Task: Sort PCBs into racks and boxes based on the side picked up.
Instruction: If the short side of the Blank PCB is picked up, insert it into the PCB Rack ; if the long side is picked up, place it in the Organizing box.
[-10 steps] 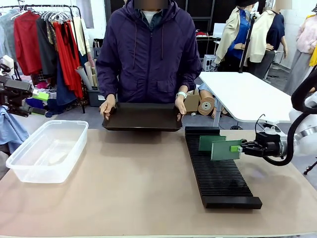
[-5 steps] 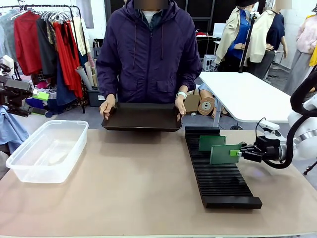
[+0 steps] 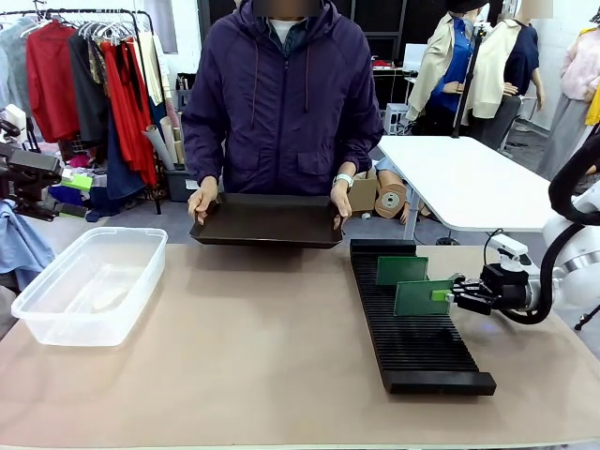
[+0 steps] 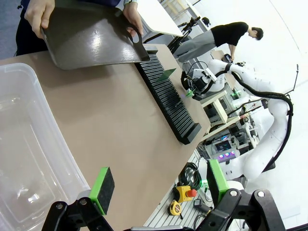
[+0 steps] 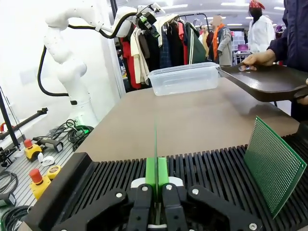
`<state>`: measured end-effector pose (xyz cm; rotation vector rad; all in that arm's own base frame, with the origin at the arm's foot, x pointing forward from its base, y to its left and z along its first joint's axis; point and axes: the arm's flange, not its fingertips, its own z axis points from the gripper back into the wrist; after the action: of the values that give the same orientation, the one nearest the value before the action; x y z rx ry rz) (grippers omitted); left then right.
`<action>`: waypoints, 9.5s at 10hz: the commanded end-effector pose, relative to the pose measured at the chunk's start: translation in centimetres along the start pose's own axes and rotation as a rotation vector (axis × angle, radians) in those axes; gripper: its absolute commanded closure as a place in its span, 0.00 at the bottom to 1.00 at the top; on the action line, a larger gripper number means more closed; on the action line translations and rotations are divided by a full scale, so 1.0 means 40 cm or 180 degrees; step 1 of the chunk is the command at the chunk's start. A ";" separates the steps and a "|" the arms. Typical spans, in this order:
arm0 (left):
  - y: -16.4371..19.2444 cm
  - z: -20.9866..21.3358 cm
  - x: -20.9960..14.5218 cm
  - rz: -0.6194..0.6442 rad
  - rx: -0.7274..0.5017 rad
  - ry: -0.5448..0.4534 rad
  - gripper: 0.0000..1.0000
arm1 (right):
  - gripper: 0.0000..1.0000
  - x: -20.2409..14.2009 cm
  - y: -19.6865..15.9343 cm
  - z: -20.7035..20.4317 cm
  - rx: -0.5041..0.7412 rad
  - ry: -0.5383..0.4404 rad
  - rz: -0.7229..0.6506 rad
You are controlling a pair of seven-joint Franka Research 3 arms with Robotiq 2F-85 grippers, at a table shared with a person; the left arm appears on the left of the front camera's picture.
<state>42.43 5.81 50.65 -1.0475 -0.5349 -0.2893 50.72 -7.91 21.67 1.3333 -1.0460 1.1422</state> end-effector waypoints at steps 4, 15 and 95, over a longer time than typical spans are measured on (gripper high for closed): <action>-0.005 0.002 -0.001 -0.0007 -0.0027 0.0001 0.00 | 1.00 -0.016 0.009 -0.015 -0.0104 0.0020 0.0127; -0.005 0.002 -0.001 -0.0007 -0.0027 0.0001 0.00 | 1.00 -0.055 0.011 -0.013 -0.0155 0.0228 0.0194; -0.005 0.002 -0.001 -0.0007 -0.0027 0.0001 0.00 | 0.00 0.471 0.201 -0.121 -0.0466 -0.0245 -0.3153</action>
<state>42.43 5.81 50.65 -1.0475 -0.5348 -0.2893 46.33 -3.71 40.54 1.4448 -0.4162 0.3530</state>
